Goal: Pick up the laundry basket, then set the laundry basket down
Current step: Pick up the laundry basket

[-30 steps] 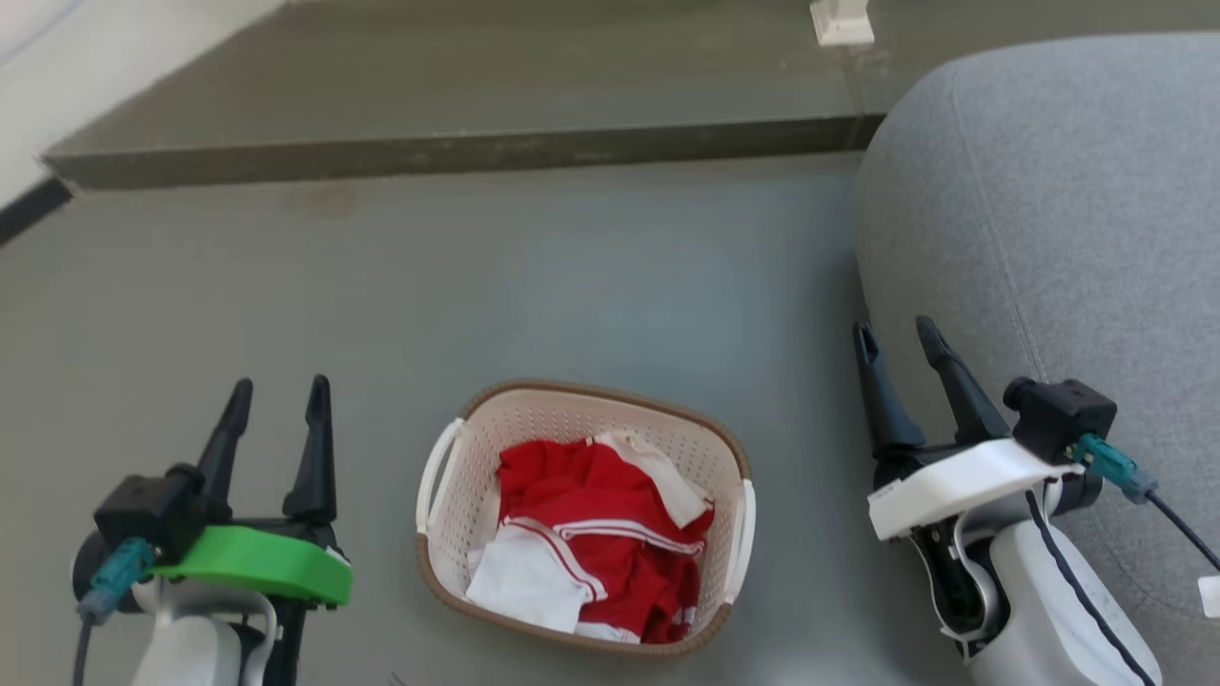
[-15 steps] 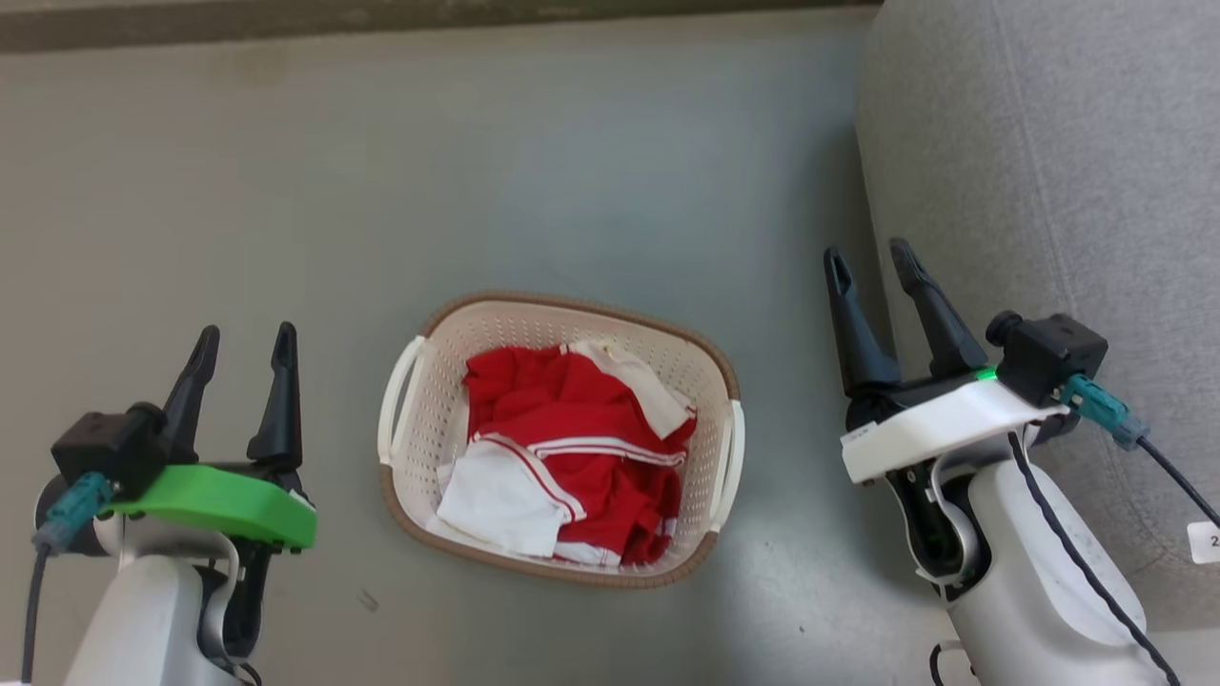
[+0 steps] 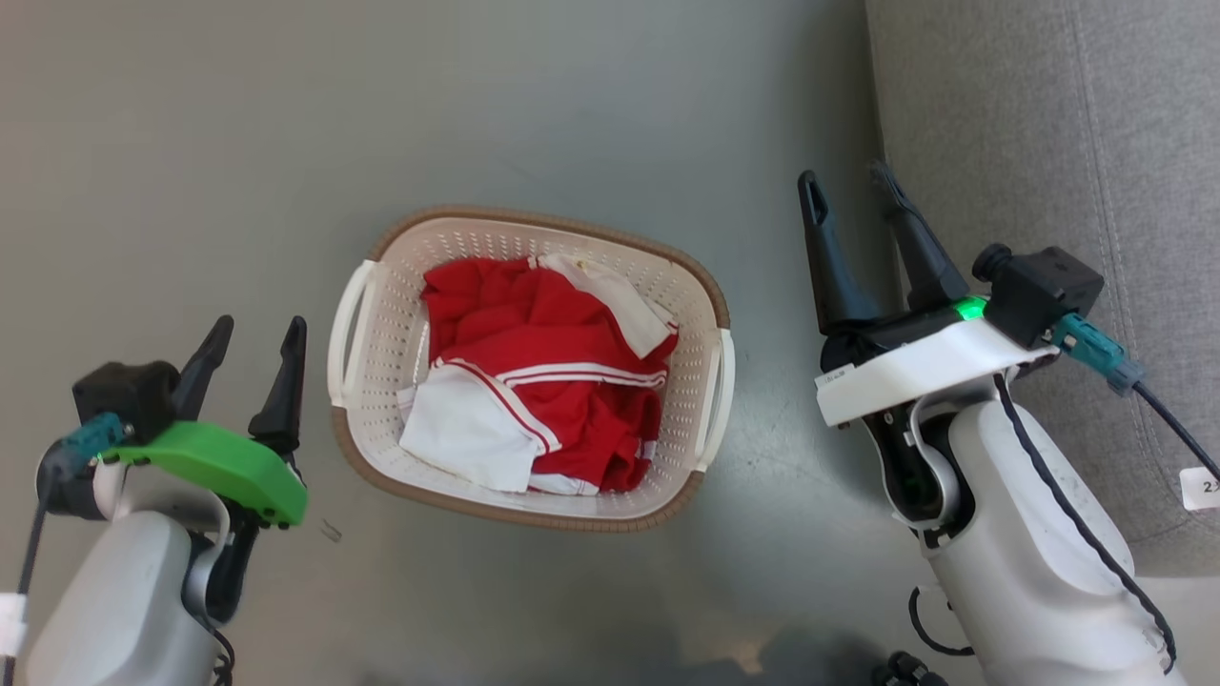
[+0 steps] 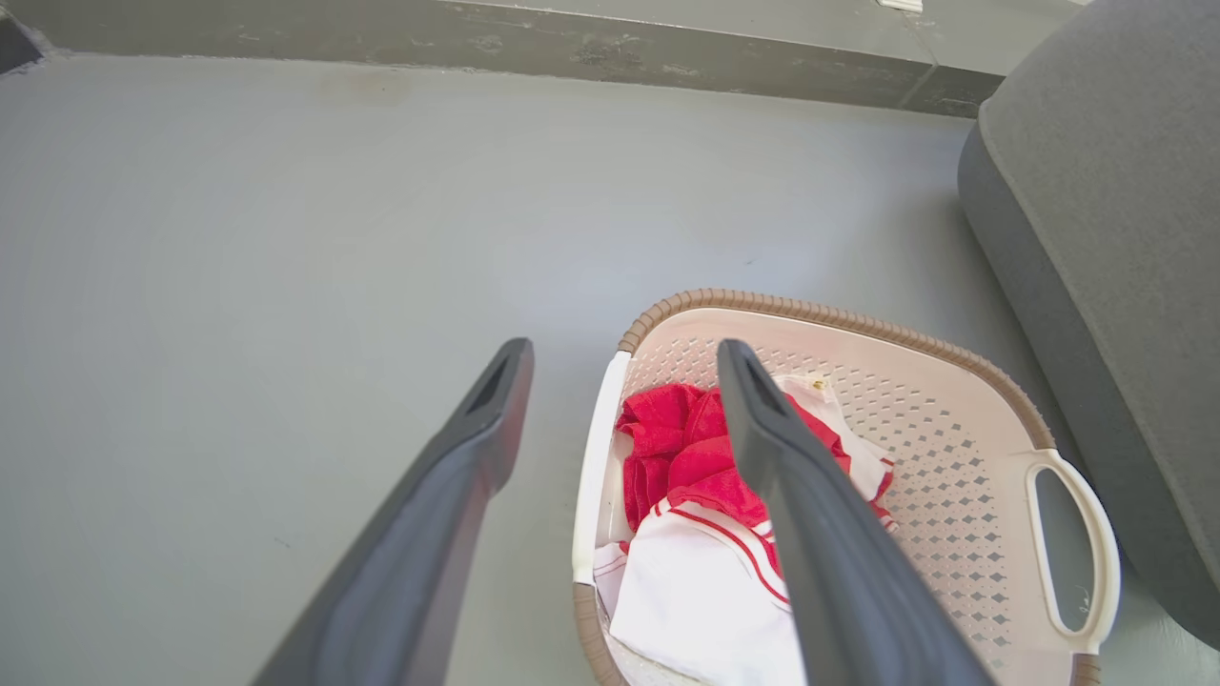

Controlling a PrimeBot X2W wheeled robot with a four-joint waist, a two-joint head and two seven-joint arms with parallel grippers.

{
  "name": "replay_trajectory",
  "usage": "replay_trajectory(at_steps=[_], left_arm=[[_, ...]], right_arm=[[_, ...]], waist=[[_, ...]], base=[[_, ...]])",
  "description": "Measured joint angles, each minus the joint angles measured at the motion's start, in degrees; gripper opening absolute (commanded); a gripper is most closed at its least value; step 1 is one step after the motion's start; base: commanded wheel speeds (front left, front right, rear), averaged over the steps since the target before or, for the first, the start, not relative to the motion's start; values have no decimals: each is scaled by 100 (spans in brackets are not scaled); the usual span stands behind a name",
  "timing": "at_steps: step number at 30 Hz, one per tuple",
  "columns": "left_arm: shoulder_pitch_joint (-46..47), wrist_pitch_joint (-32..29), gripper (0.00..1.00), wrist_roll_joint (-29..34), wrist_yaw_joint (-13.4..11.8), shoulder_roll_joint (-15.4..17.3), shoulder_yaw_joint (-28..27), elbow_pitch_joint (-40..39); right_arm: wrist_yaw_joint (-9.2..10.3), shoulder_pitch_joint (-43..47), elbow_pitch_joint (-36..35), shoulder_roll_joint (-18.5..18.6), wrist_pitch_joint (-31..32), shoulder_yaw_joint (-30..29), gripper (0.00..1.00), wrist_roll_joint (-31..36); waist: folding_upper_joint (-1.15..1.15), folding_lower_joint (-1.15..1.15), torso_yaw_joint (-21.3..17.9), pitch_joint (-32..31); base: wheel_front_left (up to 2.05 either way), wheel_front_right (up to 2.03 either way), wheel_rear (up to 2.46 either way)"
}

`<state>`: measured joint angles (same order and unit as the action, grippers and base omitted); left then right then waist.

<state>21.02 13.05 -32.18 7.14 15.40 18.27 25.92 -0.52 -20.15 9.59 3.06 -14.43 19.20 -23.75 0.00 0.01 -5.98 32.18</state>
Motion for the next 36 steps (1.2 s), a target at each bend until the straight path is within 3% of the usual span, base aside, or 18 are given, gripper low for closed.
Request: replay_trajectory(at_steps=[15,36], left_arm=[[992,-450,100,-614,0,628,756,593],[1910,-646,100,-1094,0,1285,1919,1025]], right_arm=[[310,-376,-286,16,-1,179,100,-142],[477,-826,-528,15,-3,490,100,-355]], waist=[[0,0,-298,943],[0,0,-696,2029]], base=[[0,0,0],[0,0,0]])
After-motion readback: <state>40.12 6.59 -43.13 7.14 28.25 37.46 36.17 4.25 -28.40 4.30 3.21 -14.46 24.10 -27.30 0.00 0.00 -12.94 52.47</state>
